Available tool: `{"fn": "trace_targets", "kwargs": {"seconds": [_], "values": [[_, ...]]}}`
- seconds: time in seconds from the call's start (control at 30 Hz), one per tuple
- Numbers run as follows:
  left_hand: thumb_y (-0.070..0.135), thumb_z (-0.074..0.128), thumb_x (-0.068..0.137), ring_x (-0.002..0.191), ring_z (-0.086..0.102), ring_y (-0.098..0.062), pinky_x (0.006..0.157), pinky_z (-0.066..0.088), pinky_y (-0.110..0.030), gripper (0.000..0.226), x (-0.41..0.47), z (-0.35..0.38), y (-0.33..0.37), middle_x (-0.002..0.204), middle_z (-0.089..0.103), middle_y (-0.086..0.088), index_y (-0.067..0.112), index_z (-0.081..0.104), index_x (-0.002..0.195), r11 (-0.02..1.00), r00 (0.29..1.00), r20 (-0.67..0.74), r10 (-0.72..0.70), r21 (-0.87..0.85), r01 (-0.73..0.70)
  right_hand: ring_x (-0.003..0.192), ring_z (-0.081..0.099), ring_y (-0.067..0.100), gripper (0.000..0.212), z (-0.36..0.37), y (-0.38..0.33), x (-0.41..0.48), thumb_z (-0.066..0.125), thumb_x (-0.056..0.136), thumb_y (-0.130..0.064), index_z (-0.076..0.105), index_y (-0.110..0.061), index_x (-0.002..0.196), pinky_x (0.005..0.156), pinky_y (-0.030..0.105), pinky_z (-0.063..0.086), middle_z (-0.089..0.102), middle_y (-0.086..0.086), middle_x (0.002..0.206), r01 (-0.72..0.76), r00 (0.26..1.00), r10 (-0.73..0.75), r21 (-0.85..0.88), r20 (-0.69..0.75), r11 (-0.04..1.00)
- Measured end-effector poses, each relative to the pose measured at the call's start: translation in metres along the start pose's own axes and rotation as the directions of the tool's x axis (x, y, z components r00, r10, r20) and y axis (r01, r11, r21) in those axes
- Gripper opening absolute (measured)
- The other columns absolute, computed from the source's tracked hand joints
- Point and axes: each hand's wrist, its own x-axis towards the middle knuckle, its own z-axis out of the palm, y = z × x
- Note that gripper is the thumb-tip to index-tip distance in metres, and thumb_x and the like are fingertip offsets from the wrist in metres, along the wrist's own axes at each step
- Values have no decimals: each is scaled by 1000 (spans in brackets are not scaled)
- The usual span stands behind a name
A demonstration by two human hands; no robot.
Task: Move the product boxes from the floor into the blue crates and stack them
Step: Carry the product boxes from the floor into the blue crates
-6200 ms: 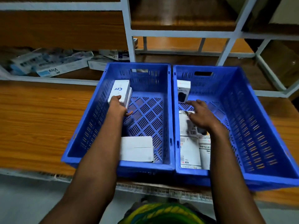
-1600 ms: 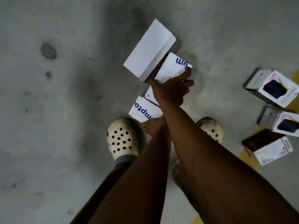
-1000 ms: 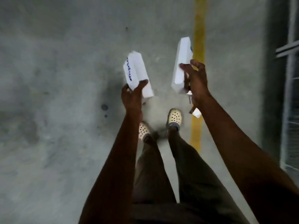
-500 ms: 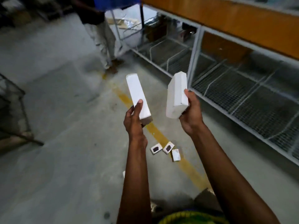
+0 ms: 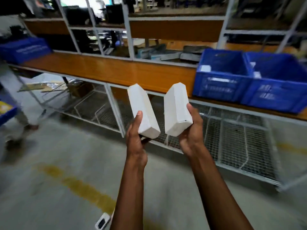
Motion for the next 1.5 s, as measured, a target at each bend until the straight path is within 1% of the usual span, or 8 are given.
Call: {"fn": "trace_targets", "kwargs": {"seconds": [0.4,0.6,0.8,0.97,1.07,1.2,1.33,1.5], "values": [[62,72,76,105,68,-29,74,57,-40,63,95,203,-91,117,73,-12,27,66,128,986,933,335,-132,139,90,103,66,27,48,-130,-111,112,52,99,-45,64,-16,135,81,40,53,71,13,119,201,967,-167,174,-190,964],[62,69,83,105,70,-37,87,55,-60,49,184,308,-109,112,76,-11,30,70,120,975,867,469,-170,210,77,99,63,34,52,-152,-168,211,53,95,-56,74,-17,121,76,45,51,70,16,112,179,976,-146,211,-162,961],[55,64,90,104,72,-31,80,61,-55,43,274,394,-93,110,76,-10,26,68,121,965,858,484,-175,257,52,104,65,38,52,-173,-232,293,54,96,-55,71,-16,126,57,32,55,70,15,116,254,950,-204,206,-235,945],[56,83,73,99,74,-26,69,64,-43,60,331,432,-109,112,74,-6,23,64,120,933,930,363,-56,351,-81,103,64,34,65,-214,-256,354,71,87,-49,55,-17,142,59,39,58,62,16,122,270,893,-247,8,-377,963],[68,87,55,101,71,-17,78,62,-39,75,365,447,-122,113,71,4,31,64,116,800,920,371,126,511,-315,85,70,22,67,-229,-275,393,71,88,-45,51,-15,144,57,37,59,60,13,119,260,878,-258,-51,-403,964],[72,86,51,119,56,-18,91,55,-42,79,408,467,-128,127,61,10,45,58,119,448,836,508,207,710,-543,76,70,18,57,-249,-304,442,68,93,-42,54,-16,142,57,37,60,61,11,116,248,884,-259,-80,-389,966],[28,99,52,120,43,-17,99,41,-34,69,434,487,-135,128,59,13,37,68,113,201,699,705,120,672,-713,101,71,31,69,-265,-330,487,78,83,-47,51,-28,143,64,43,60,61,11,137,181,918,-223,-156,-327,971],[-1,87,48,126,45,-13,112,35,-37,68,448,495,-153,137,61,8,42,74,99,230,669,736,-104,672,-704,122,64,38,68,-274,-341,526,77,80,-48,51,-33,141,64,42,59,54,3,148,120,960,-168,-210,-224,970]]}}
